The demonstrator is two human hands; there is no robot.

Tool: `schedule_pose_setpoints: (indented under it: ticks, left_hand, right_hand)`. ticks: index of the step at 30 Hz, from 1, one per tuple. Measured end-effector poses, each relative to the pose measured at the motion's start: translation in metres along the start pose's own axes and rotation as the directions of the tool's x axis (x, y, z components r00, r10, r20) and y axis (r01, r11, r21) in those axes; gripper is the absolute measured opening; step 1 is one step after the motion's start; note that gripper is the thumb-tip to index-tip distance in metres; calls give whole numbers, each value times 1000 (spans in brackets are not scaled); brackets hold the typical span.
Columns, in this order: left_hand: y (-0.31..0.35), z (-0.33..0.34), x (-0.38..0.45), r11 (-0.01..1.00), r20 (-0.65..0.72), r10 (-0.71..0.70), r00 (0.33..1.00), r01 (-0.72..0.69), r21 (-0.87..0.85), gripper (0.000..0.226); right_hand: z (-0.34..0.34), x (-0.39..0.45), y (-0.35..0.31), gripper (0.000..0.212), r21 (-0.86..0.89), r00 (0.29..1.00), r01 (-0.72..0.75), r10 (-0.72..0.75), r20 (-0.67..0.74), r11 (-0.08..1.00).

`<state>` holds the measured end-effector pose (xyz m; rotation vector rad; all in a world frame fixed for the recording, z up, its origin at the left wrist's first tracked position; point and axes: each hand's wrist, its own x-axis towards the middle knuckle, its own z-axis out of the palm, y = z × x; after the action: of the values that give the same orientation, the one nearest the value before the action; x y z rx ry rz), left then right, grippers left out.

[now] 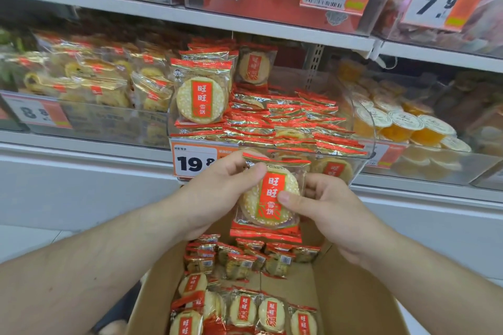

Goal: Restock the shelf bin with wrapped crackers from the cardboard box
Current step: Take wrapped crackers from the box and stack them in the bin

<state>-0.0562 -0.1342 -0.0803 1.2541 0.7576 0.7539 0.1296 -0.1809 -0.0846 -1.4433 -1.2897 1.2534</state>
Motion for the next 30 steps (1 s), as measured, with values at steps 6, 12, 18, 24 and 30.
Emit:
schedule_pose_setpoints:
  ticks: [6, 12, 18, 24, 30]
  left_hand:
    - [17, 1, 2, 998, -89, 37, 995, -42, -55, 20]
    - [15, -4, 12, 994, -333, 104, 937, -90, 59, 16]
    - [18, -2, 13, 964, -424, 253, 869, -191, 185, 19]
    - [29, -24, 12, 553, -296, 730, 616, -278, 785, 13]
    - [13, -41, 33, 445, -410, 724, 554, 79, 892, 74]
  right_hand:
    - [-4, 4, -16, 48, 13, 999, 22, -22, 43, 1000]
    - [0, 8, -23, 49, -26, 999, -16, 17, 40, 1000]
    - [-1, 8, -34, 46, 3, 999, -17, 16, 36, 1000]
    - [-16, 20, -60, 48, 70, 995, -58, 64, -80, 996]
    - [-28, 87, -92, 21, 191, 966, -60, 106, -237, 980]
